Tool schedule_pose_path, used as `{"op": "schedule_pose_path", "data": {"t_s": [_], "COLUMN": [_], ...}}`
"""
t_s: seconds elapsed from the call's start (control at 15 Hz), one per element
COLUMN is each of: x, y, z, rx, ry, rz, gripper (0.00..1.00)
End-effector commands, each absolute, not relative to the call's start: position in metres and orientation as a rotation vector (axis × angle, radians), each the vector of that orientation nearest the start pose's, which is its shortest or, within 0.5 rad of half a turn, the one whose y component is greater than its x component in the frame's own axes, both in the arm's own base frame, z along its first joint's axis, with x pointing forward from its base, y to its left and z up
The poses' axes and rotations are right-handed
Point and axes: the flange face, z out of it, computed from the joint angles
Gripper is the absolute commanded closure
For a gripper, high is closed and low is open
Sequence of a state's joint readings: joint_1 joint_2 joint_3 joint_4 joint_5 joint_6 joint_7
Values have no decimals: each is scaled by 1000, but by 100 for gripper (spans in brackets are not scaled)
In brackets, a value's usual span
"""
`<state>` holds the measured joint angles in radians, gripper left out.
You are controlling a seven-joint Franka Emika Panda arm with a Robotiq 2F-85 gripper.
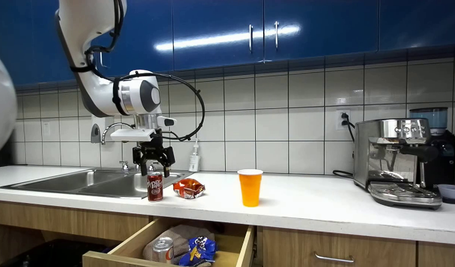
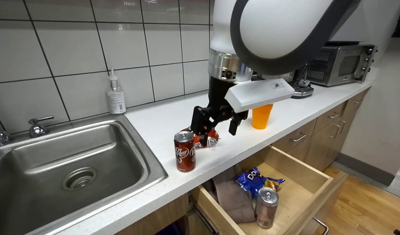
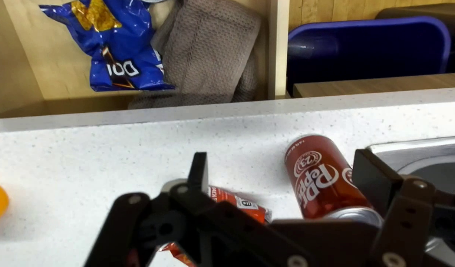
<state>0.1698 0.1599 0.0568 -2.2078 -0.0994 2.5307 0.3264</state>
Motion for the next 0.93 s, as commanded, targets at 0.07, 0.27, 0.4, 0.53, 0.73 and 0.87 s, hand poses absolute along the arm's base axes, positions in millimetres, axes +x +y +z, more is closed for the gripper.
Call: {"op": "schedule_pose_path", "data": {"t_s": [0.07, 0.27, 0.4, 0.53, 0.73, 0.87], "x": [571, 583, 591, 599, 613, 621], "y": [143, 151, 156, 161, 169, 175], "z": [336, 341, 342, 343, 339, 335], "rx": [-3132, -3121, -3116, -3113, -3104, -3102], "ry": [-36, -55, -61, -65, -74, -78], "rz": [-289, -310, -323, -333, -335, -325], "gripper": [0, 0, 0, 0, 0, 0]}}
